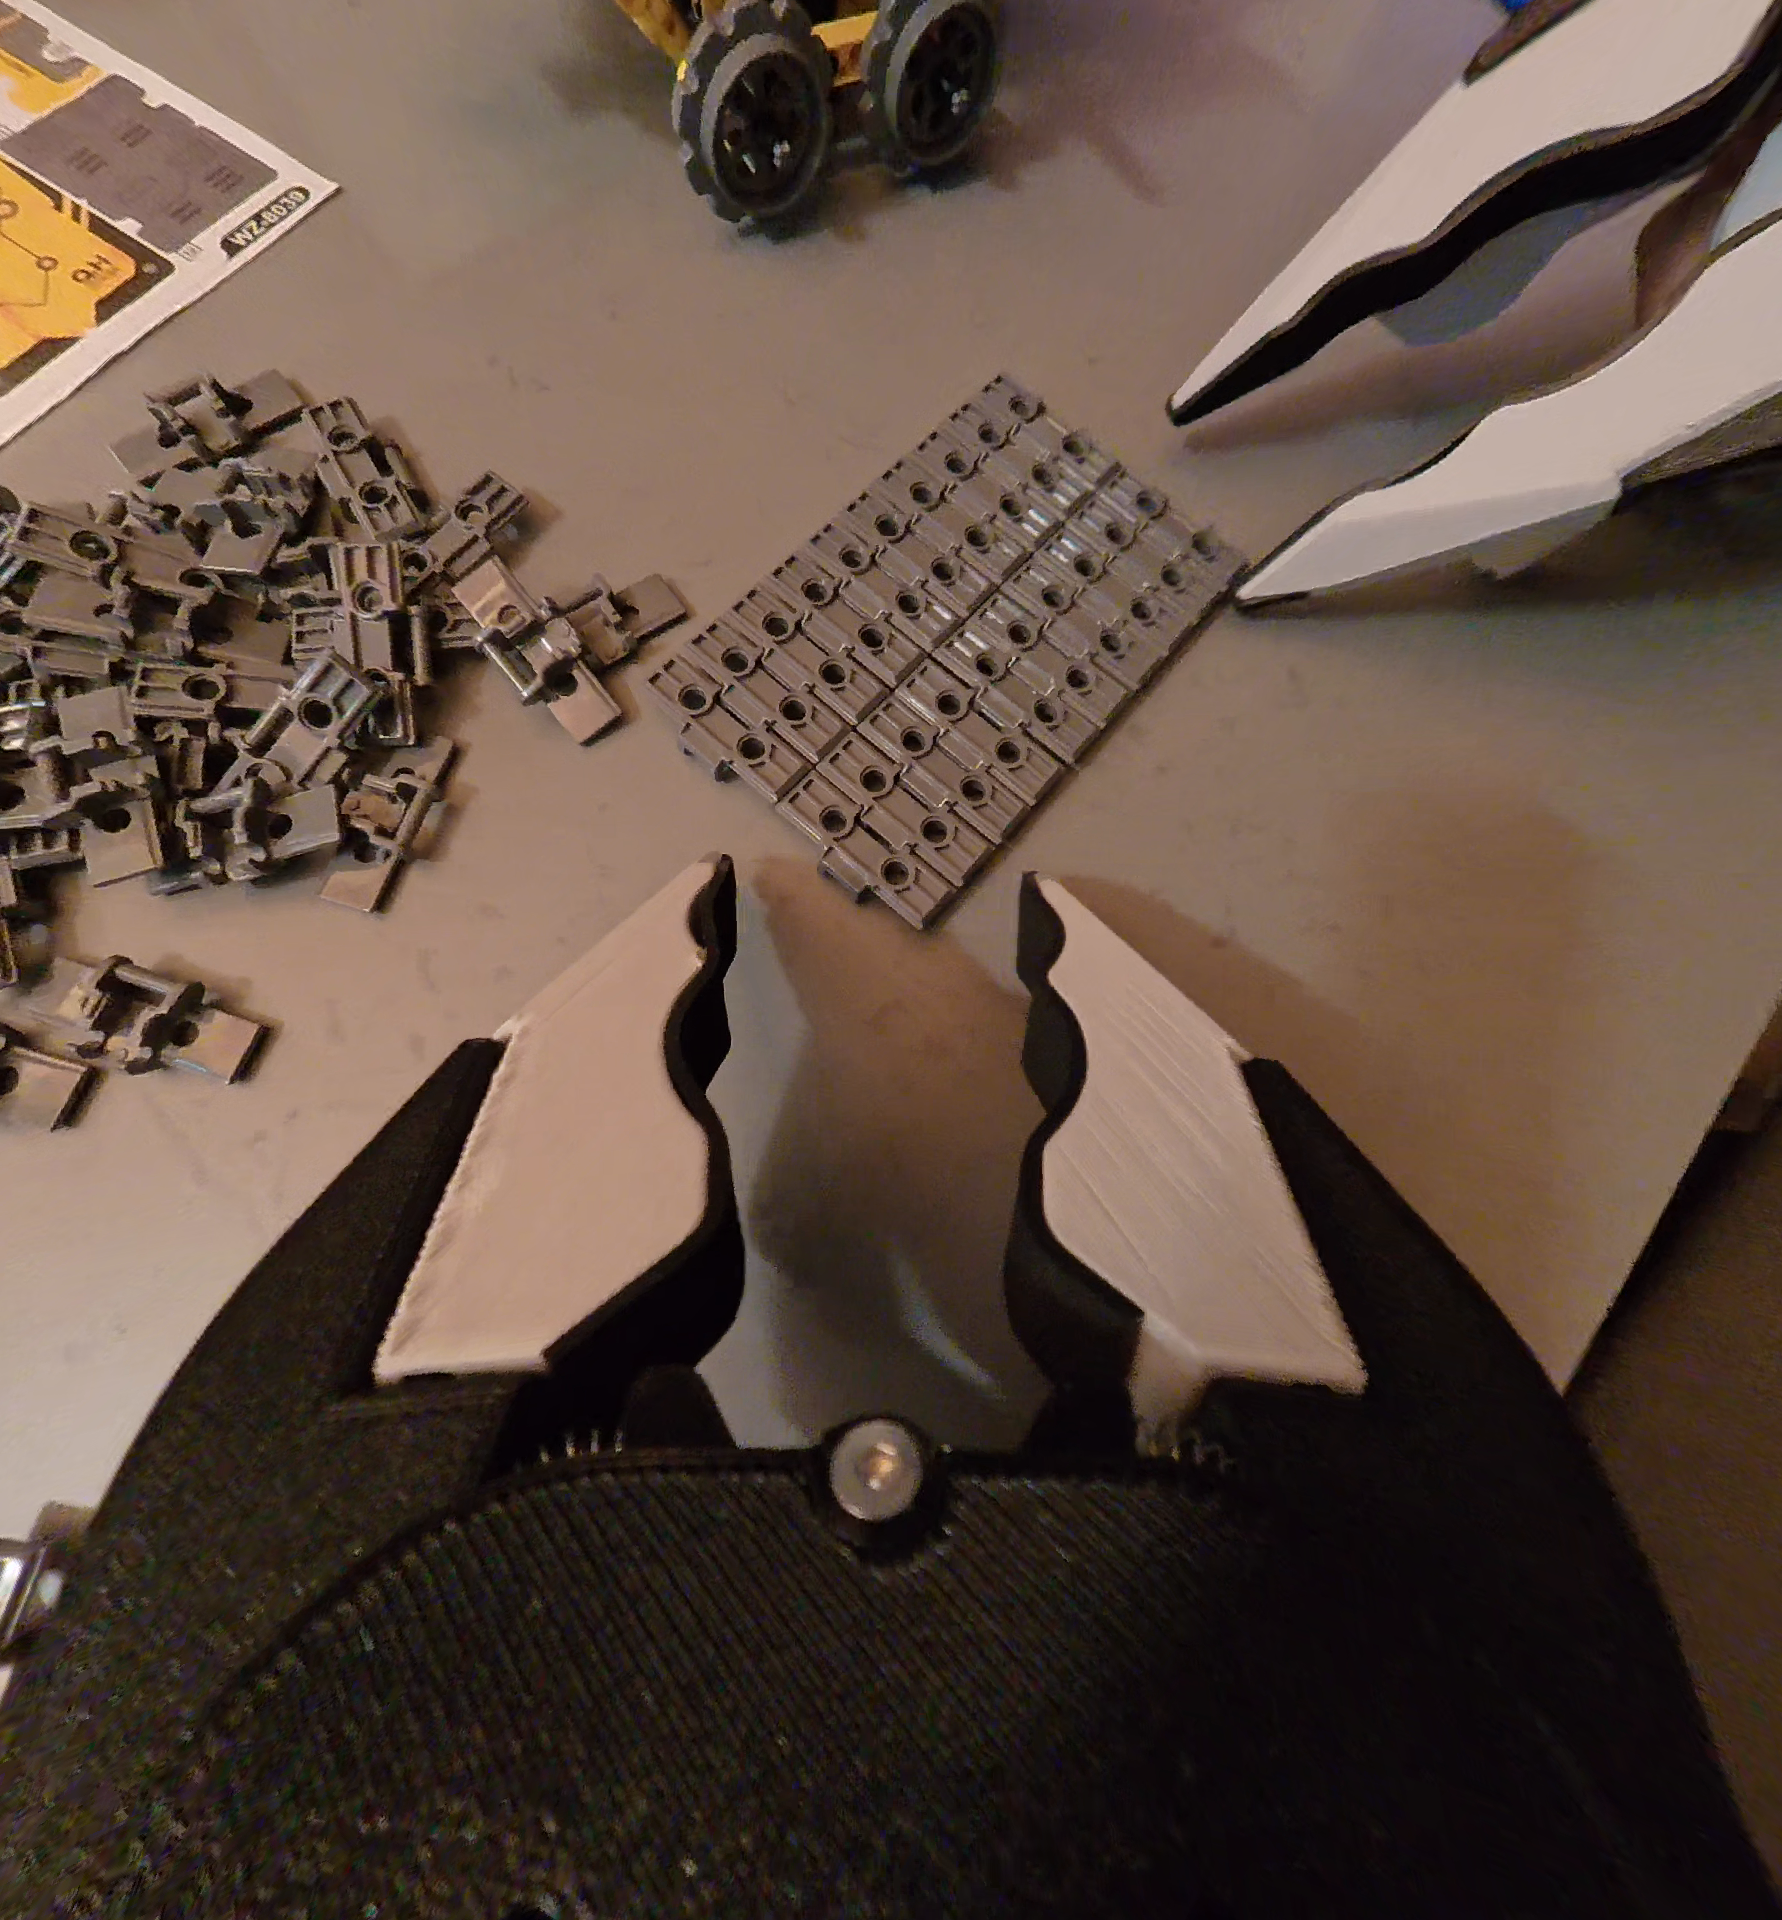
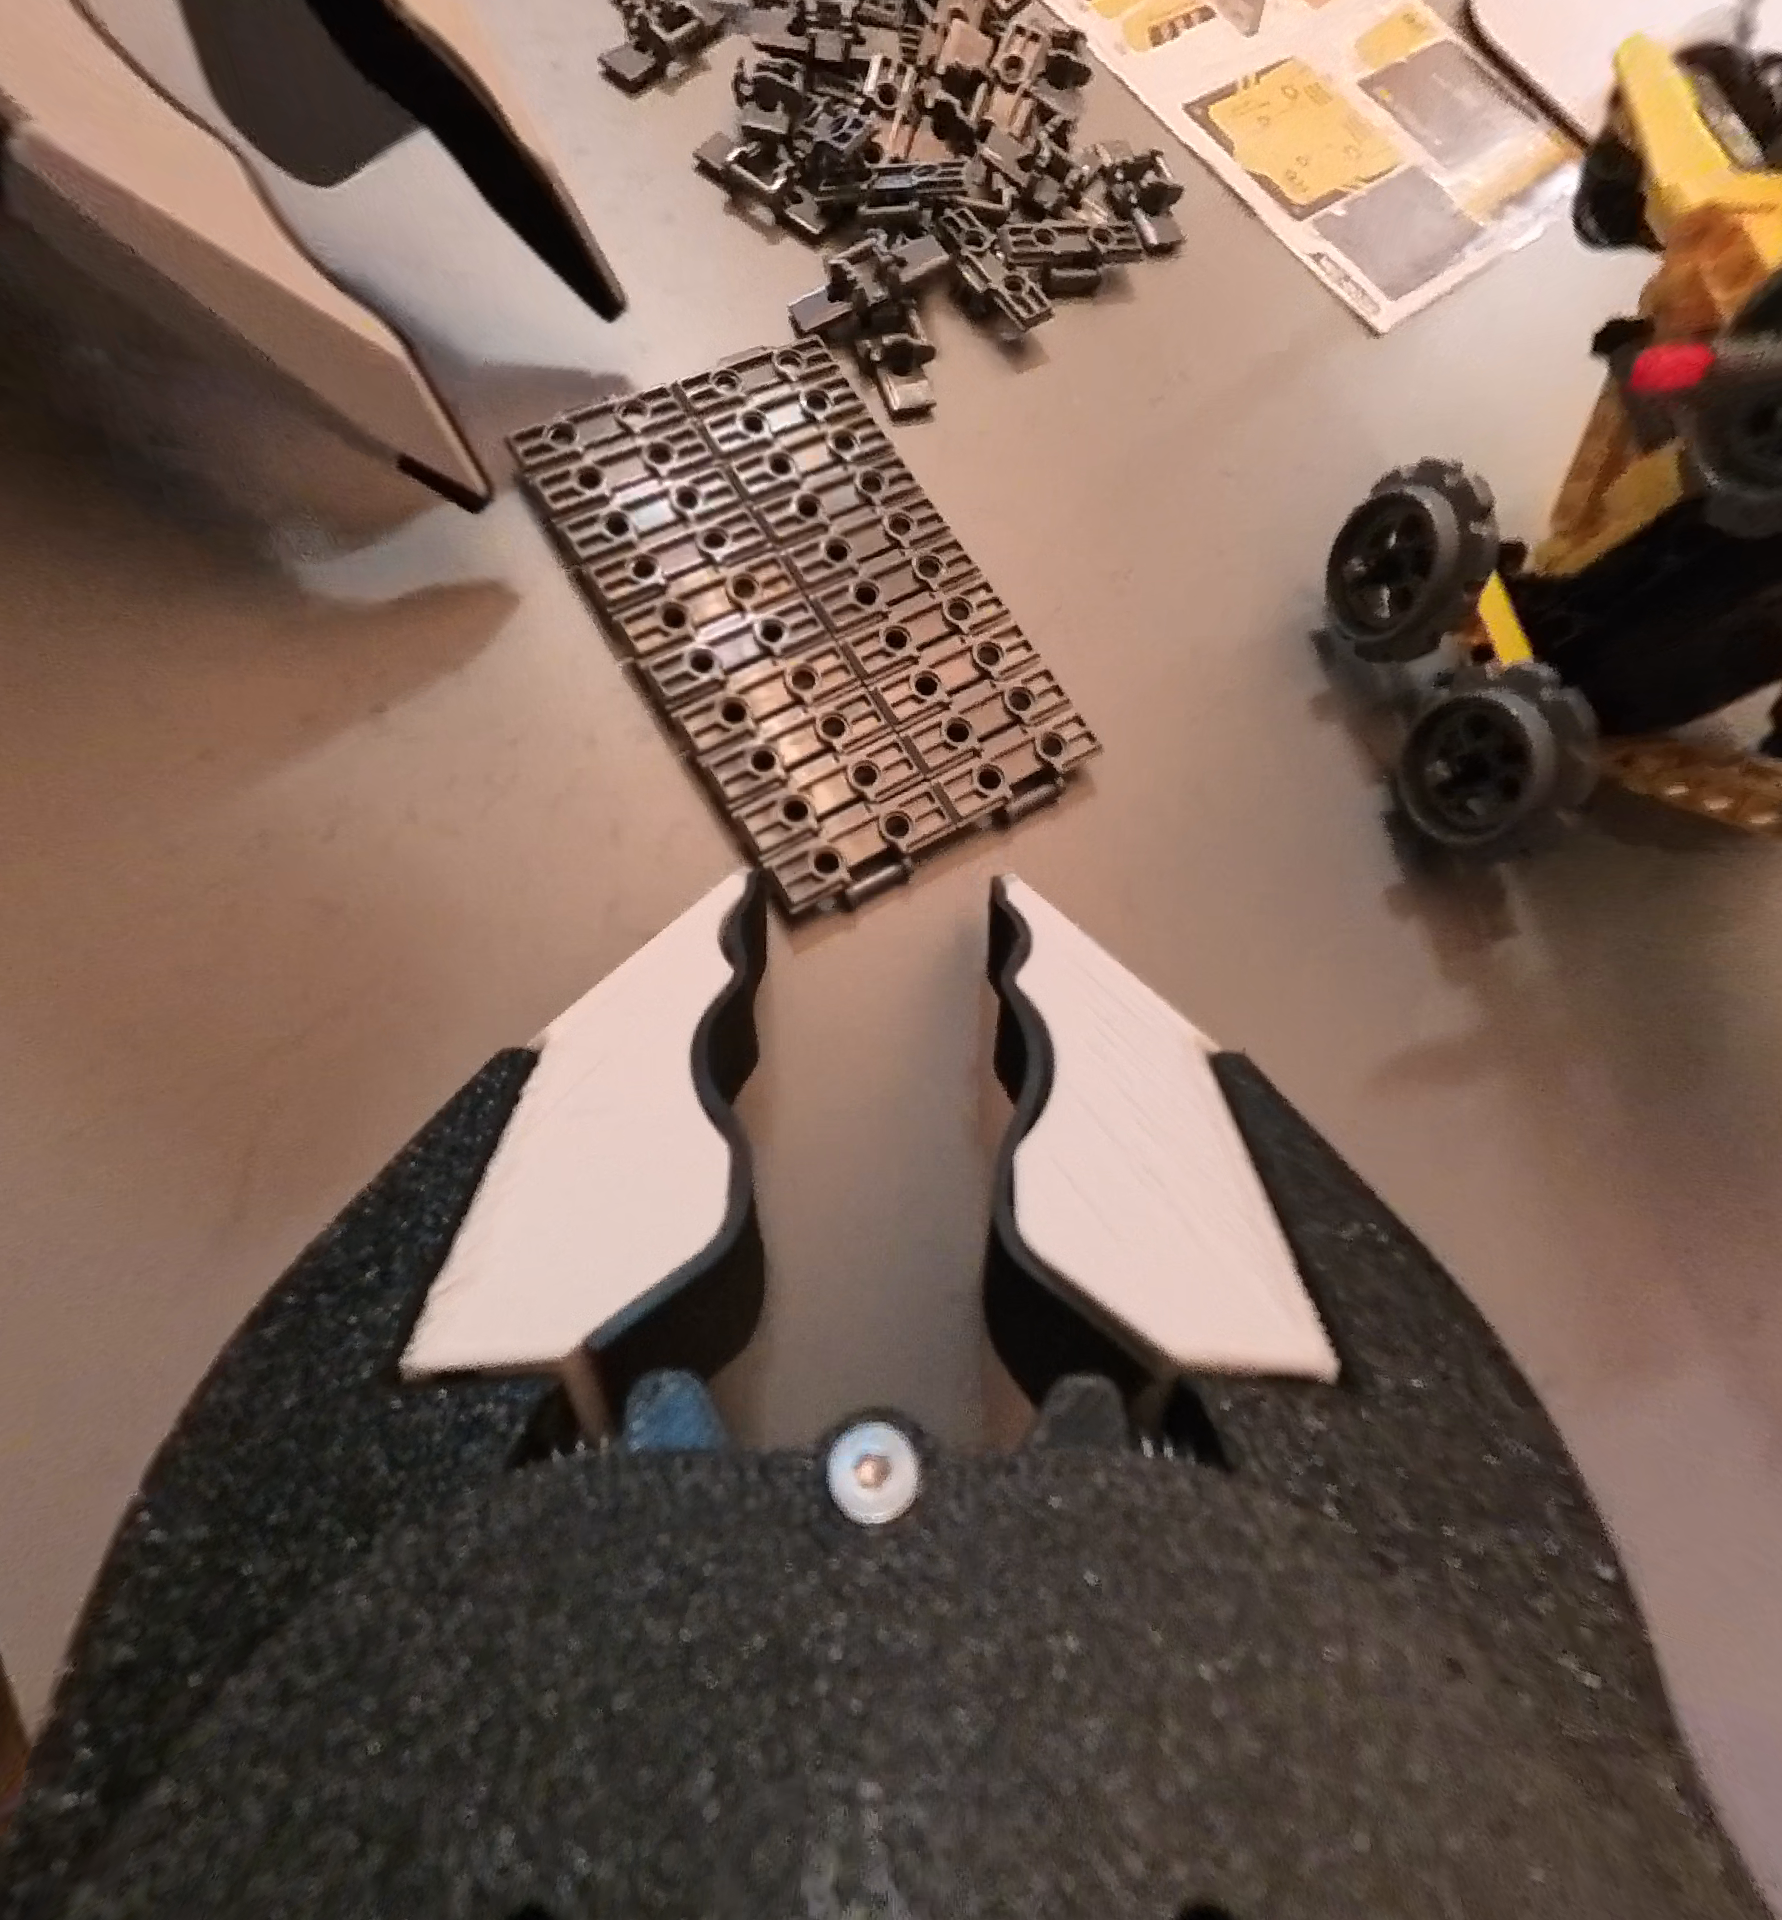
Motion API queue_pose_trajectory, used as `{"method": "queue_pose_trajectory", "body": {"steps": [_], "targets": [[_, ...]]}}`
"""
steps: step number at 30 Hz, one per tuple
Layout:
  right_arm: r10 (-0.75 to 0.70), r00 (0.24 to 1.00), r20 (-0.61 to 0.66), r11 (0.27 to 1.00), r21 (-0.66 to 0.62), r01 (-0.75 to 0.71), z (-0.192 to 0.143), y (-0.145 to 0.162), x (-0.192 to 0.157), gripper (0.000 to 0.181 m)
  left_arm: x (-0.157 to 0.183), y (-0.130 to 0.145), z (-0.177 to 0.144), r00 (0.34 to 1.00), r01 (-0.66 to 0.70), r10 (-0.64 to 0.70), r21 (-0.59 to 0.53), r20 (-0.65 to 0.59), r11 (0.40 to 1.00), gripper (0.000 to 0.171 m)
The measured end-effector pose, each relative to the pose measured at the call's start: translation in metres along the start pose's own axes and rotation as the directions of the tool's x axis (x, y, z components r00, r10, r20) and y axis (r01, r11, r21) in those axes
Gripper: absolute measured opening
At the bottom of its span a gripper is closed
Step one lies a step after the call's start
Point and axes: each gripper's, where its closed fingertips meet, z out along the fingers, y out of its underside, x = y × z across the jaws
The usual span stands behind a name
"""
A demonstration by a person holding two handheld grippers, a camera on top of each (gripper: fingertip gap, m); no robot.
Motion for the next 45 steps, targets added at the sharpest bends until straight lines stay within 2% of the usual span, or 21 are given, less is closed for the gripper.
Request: {"method": "queue_pose_trajectory", "body": {"steps": [2,5,8,10,14,16,19,23,27,30,40,45], "targets": [[0.055,0.998,-0.006,0.998,-0.021,-0.055,0.000,0.007,0.003,0.045,0.001,-0.007,-0.007,1.000,0.001,-0.001,0.027,-0.010,1.000,0.055],[0.109,0.994,-0.022,0.994,-0.001,-0.109,-0.003,0.006,0.005,0.045,-0.013,-0.021,-0.022,0.998,-0.034,0.031,0.078,0.047,0.996,0.056],[0.142,0.986,-0.090,0.989,0.042,-0.139,-0.009,0.003,0.017,0.046,-0.039,-0.034,-0.036,0.992,-0.060,0.047,0.108,0.119,0.992,0.049],[0.179,0.979,-0.099,0.982,0.081,-0.171,-0.013,0.000,0.022,0.046,-0.059,-0.046,-0.048,0.984,-0.077,0.053,0.136,0.169,0.988,0.041],[0.218,0.972,-0.089,0.970,0.127,-0.206,-0.018,-0.004,0.026,0.045,-0.098,-0.075,-0.070,0.965,-0.118,0.058,0.223,0.257,0.968,0.038],[0.219,0.972,-0.082,0.970,0.122,-0.208,-0.018,-0.003,0.026,0.045,-0.119,-0.085,-0.074,0.955,-0.129,0.049,0.259,0.292,0.957,0.038],[0.249,0.963,-0.099,0.963,0.134,-0.235,-0.019,-0.003,0.032,0.041,-0.141,-0.084,-0.067,0.954,-0.106,0.022,0.269,0.299,0.957,0.032],[0.319,0.941,-0.110,0.926,0.246,-0.285,-0.029,-0.014,0.045,0.030,-0.137,-0.067,-0.058,0.968,-0.107,0.036,0.276,0.250,0.955,0.017],[0.331,0.933,-0.138,0.903,0.333,-0.271,-0.037,-0.025,0.053,0.013,-0.134,-0.057,-0.054,0.963,-0.148,0.086,0.237,0.254,0.960,0.013],[0.284,0.940,-0.191,0.912,0.356,-0.203,-0.041,-0.029,0.050,0.006,-0.121,-0.056,-0.047,0.981,-0.134,0.092,0.243,0.173,0.961,0.014],[0.168,0.905,-0.391,0.879,0.475,0.042,-0.073,-0.044,0.037,0.000,-0.104,-0.035,-0.017,0.981,-0.174,0.163,0.108,0.102,0.979,0.014],[0.245,0.923,-0.296,0.879,0.469,-0.084,-0.067,-0.038,0.037,0.000,-0.106,-0.029,-0.009,0.970,-0.207,0.198,0.050,0.140,0.977,0.021]]}}
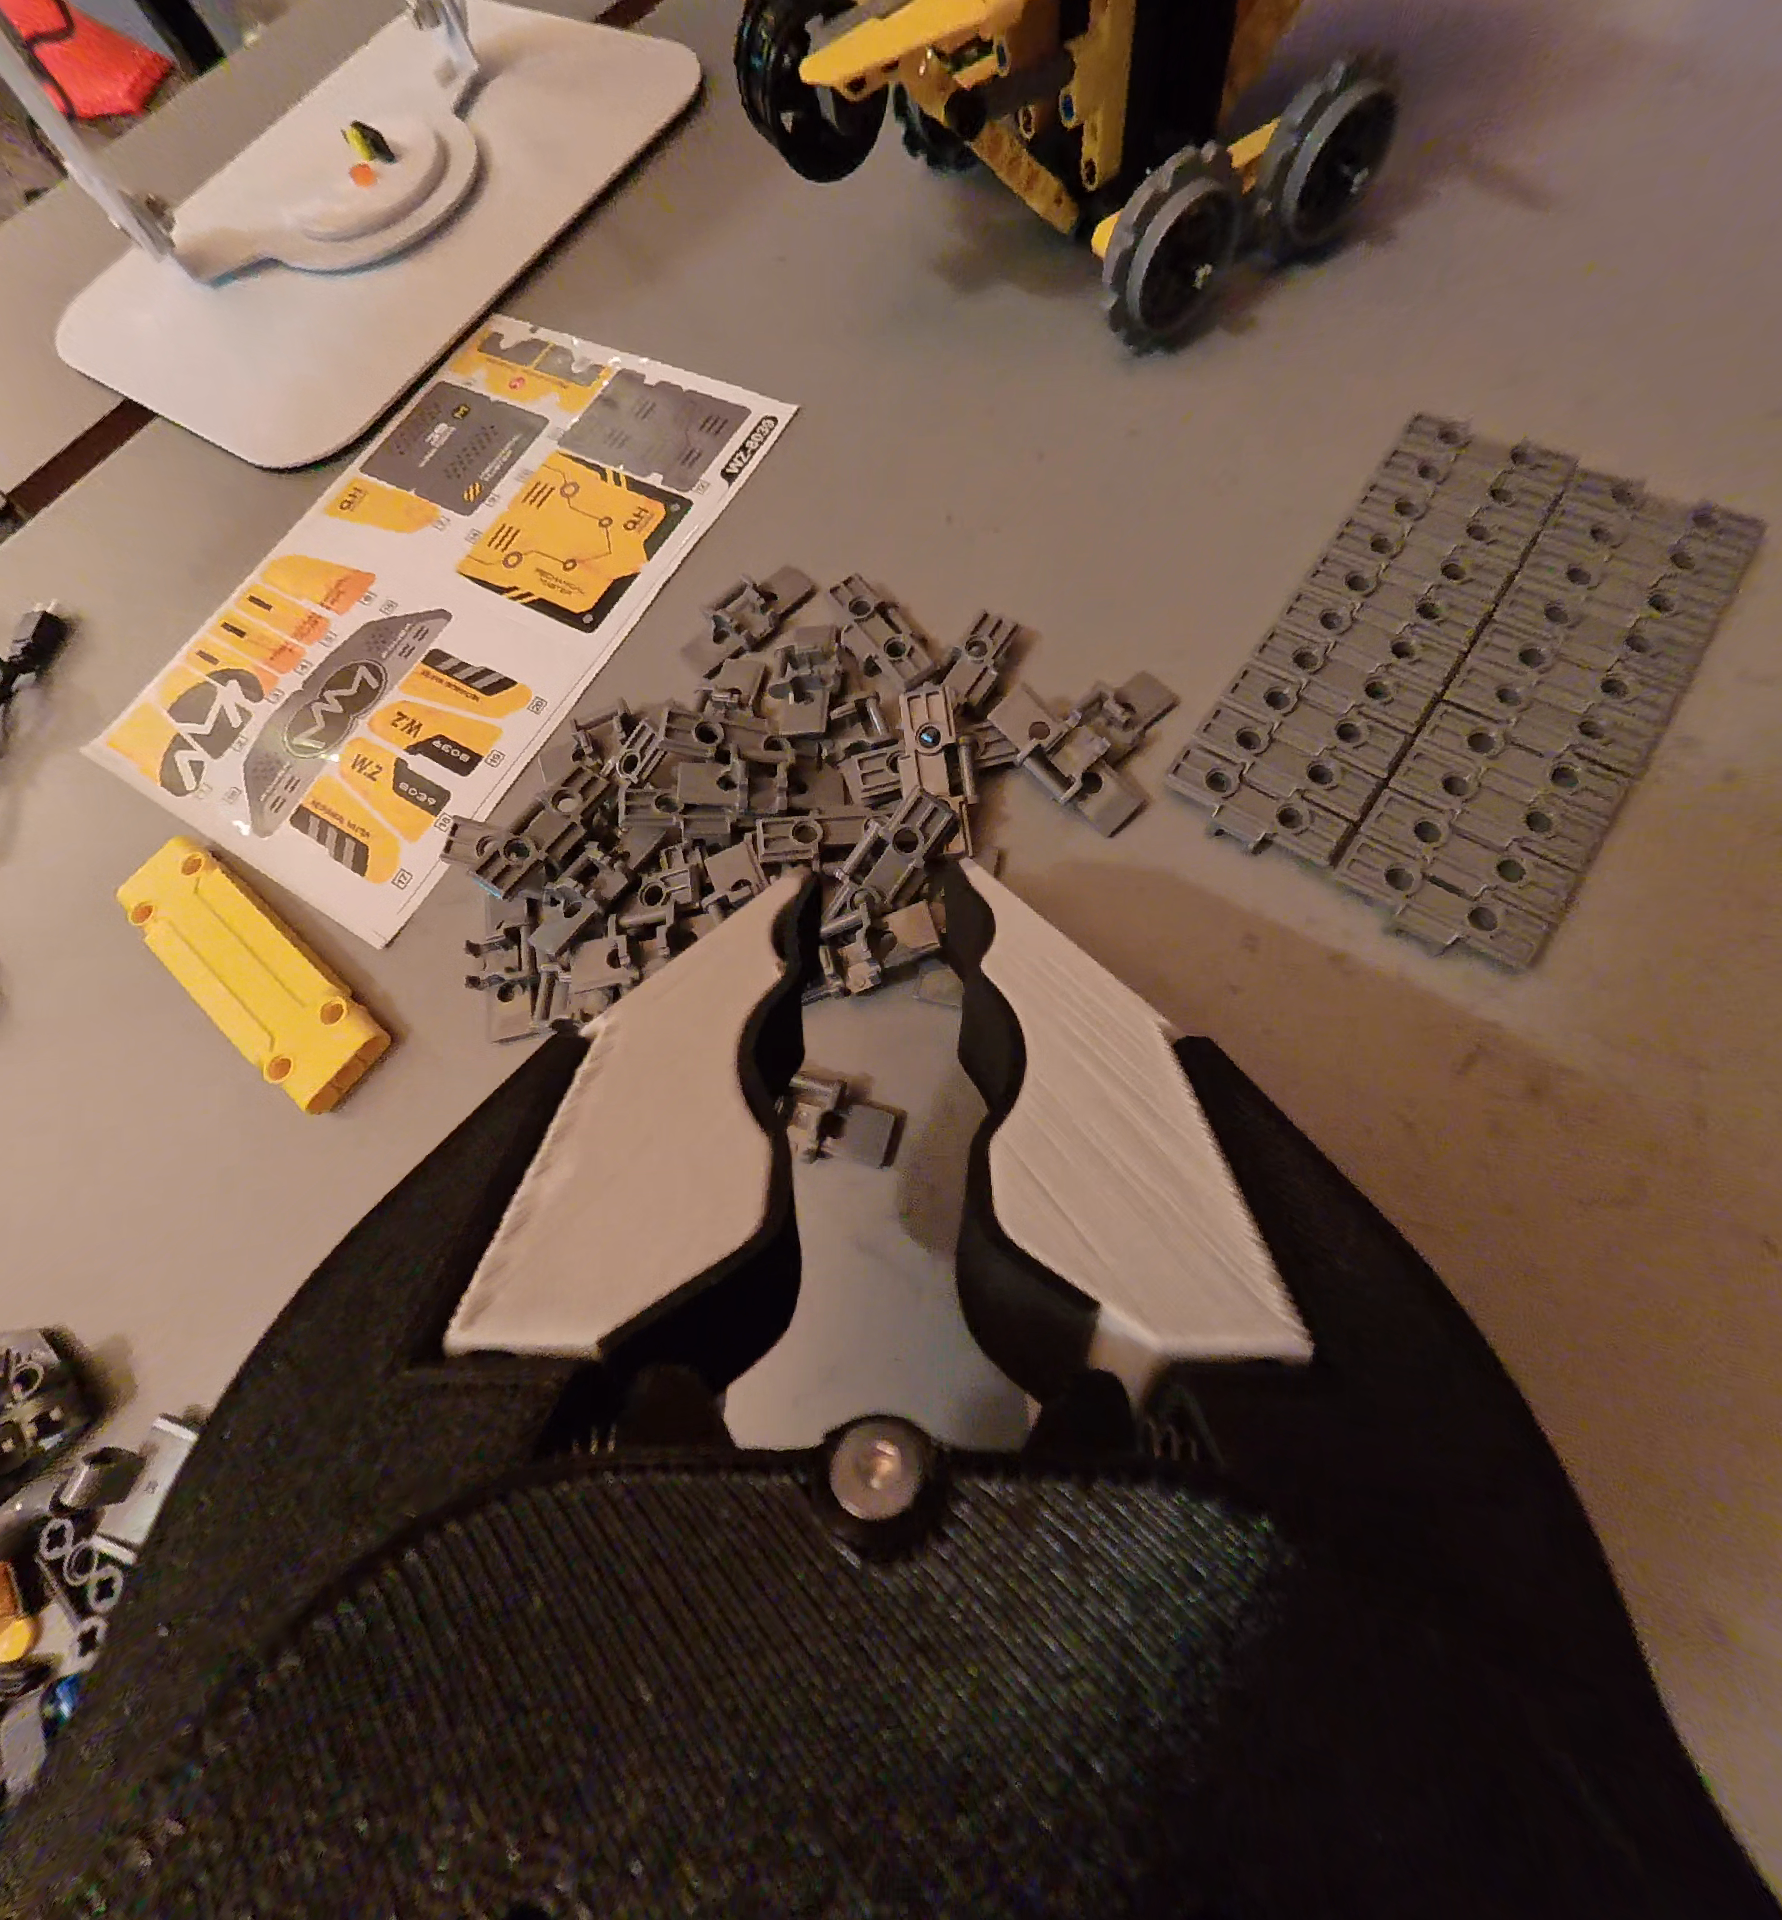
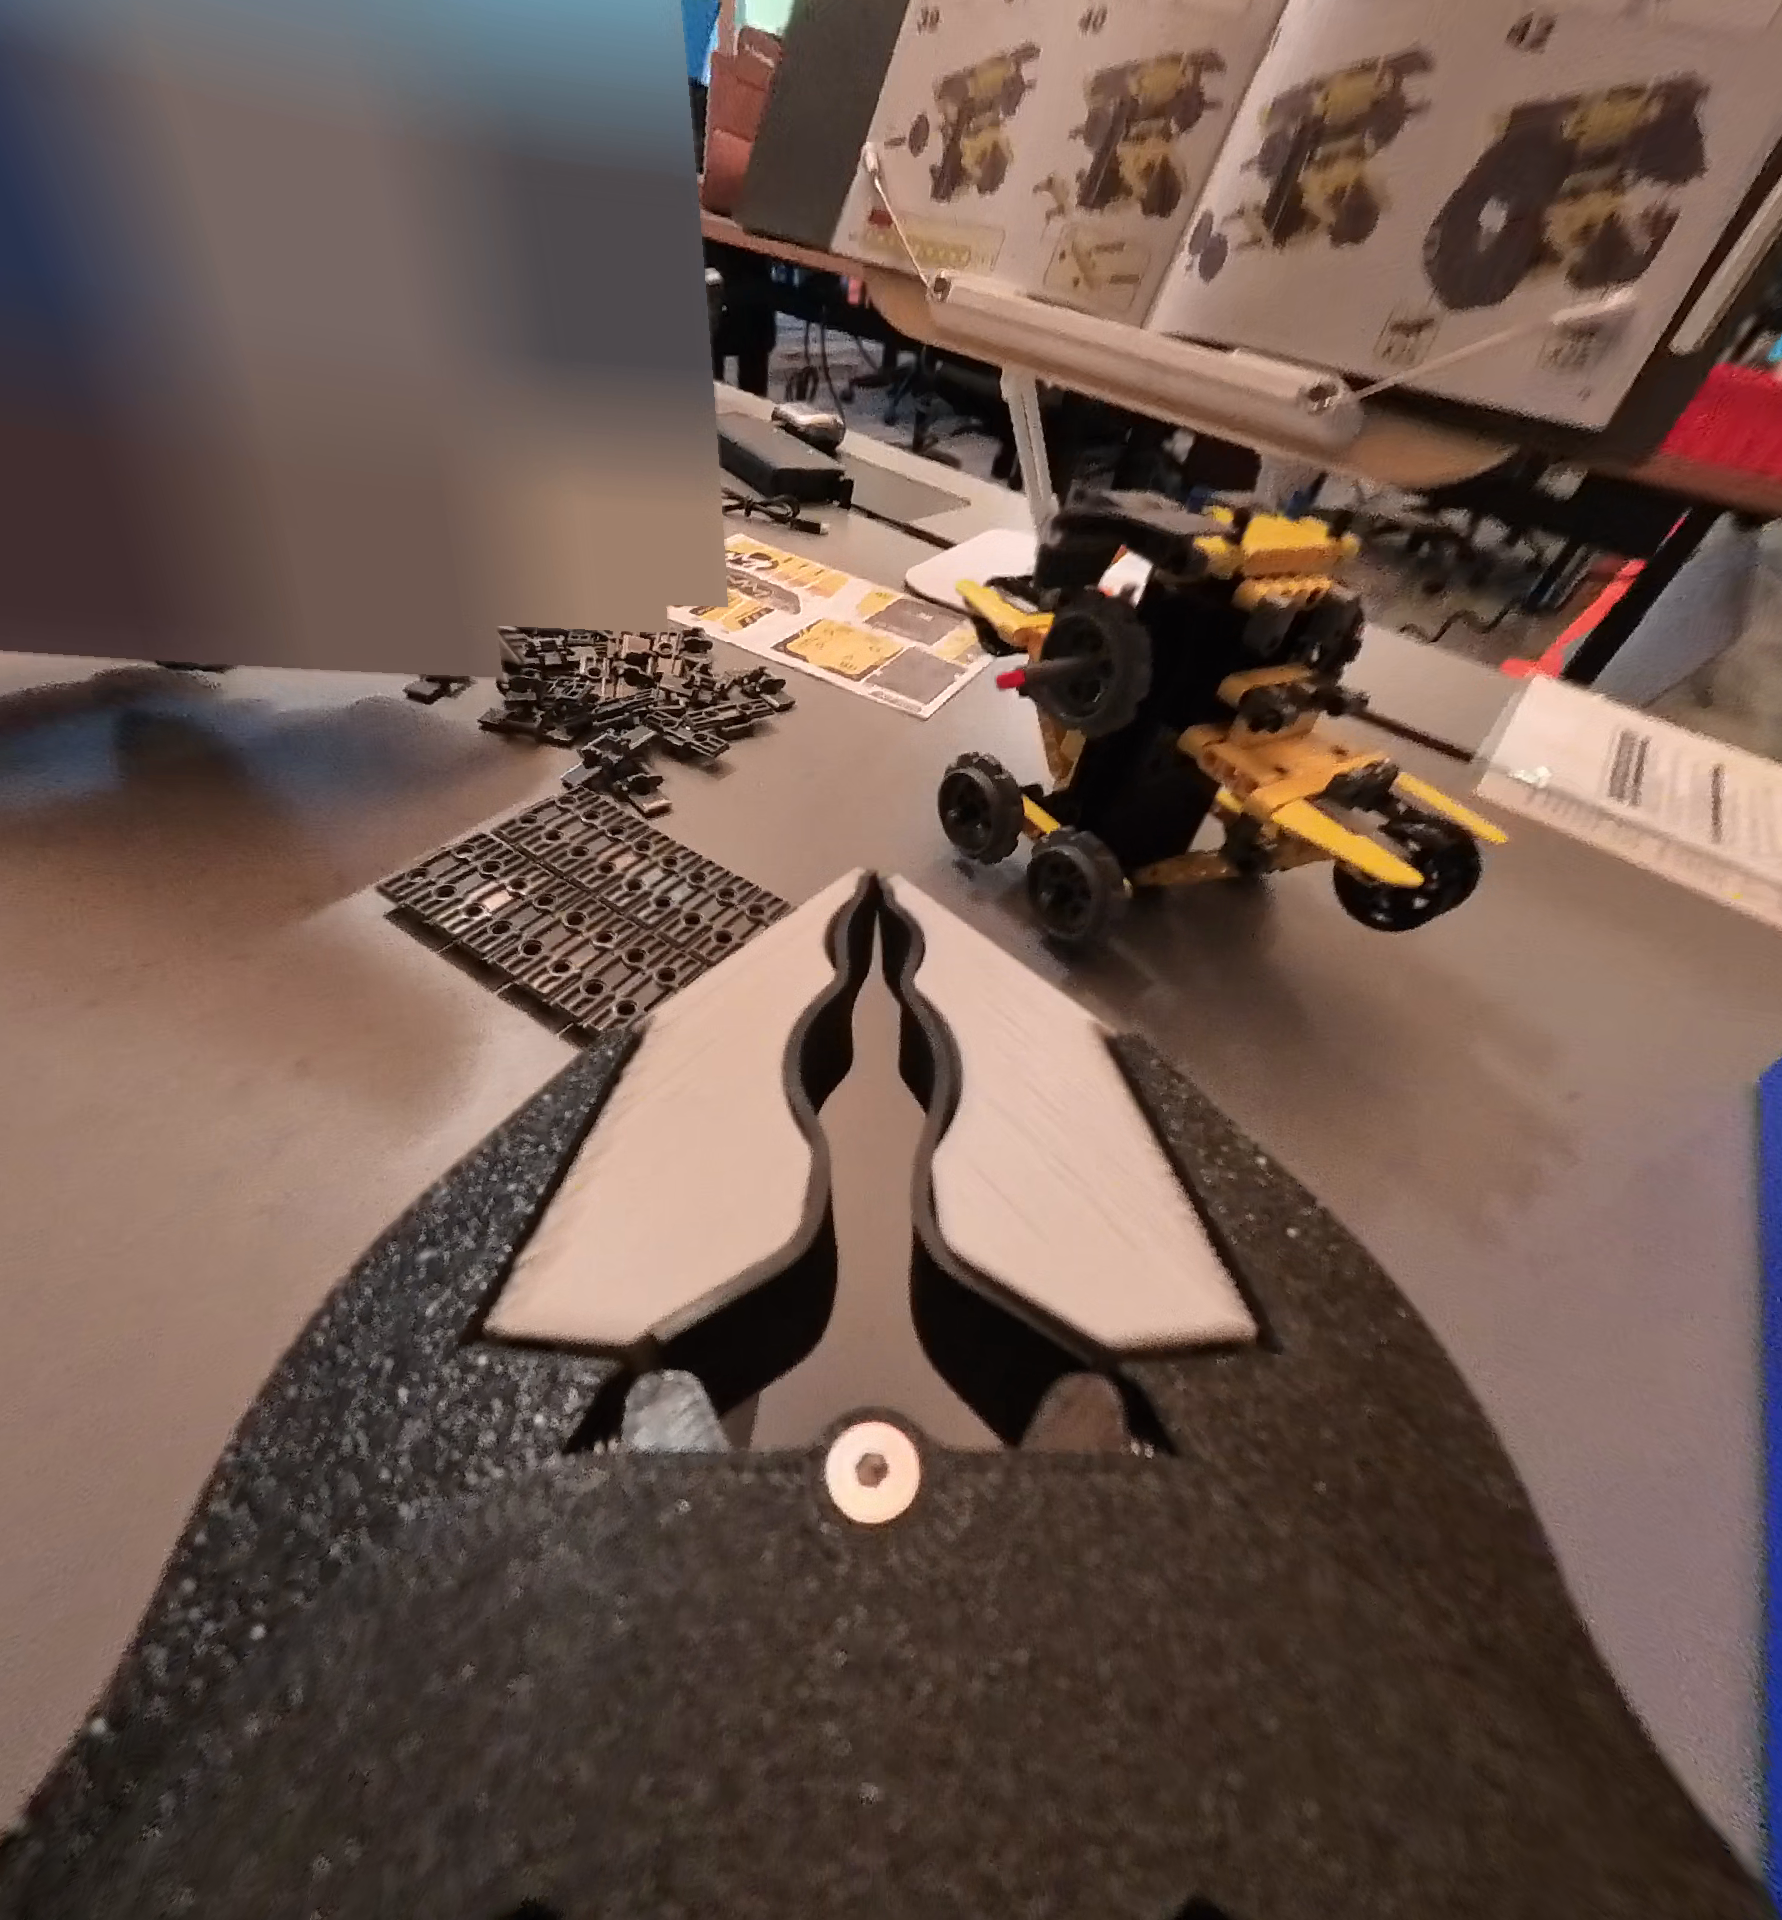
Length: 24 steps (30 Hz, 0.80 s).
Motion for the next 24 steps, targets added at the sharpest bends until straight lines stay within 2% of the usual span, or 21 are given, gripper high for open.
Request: {"method": "queue_pose_trajectory", "body": {"steps": [3,7,9,11,13,18,21,24], "targets": [[0.064,0.997,0.037,0.997,-0.036,-0.063,0.004,0.005,0.002,0.000,-0.001,0.000,0.005,1.000,0.000,0.000,0.002,0.008,1.000,0.025],[0.082,0.995,0.059,0.997,-0.008,-0.082,0.001,0.001,0.002,0.002,0.009,0.002,0.018,0.999,0.009,-0.009,-0.016,-0.040,1.000,0.034],[0.077,0.995,0.061,0.997,0.005,-0.078,0.000,0.000,0.001,0.003,0.005,0.008,0.024,1.000,0.001,-0.002,-0.068,-0.011,0.998,0.030],[0.069,0.995,0.068,0.997,0.012,-0.070,-0.001,-0.001,0.000,0.003,0.006,0.005,0.024,1.000,-0.008,0.007,-0.055,-0.008,0.998,0.016],[0.065,0.996,0.067,0.997,0.024,-0.067,-0.003,-0.003,0.000,0.004,0.007,0.004,0.022,1.000,-0.019,0.018,-0.046,-0.011,0.999,0.013],[0.061,0.996,0.064,0.996,0.058,-0.065,-0.007,-0.007,0.000,0.004,0.006,-0.010,0.004,0.998,-0.063,0.062,0.053,0.007,0.997,0.010],[0.066,0.996,0.061,0.995,0.066,-0.070,-0.008,-0.008,0.001,0.004,0.034,-0.028,-0.014,0.982,-0.144,0.163,0.176,-0.095,0.974,0.009],[0.061,0.996,0.062,0.996,0.068,-0.066,-0.008,-0.008,0.000,0.004,0.097,-0.042,-0.038,0.909,-0.184,0.279,0.300,-0.311,0.936,0.009]]}}
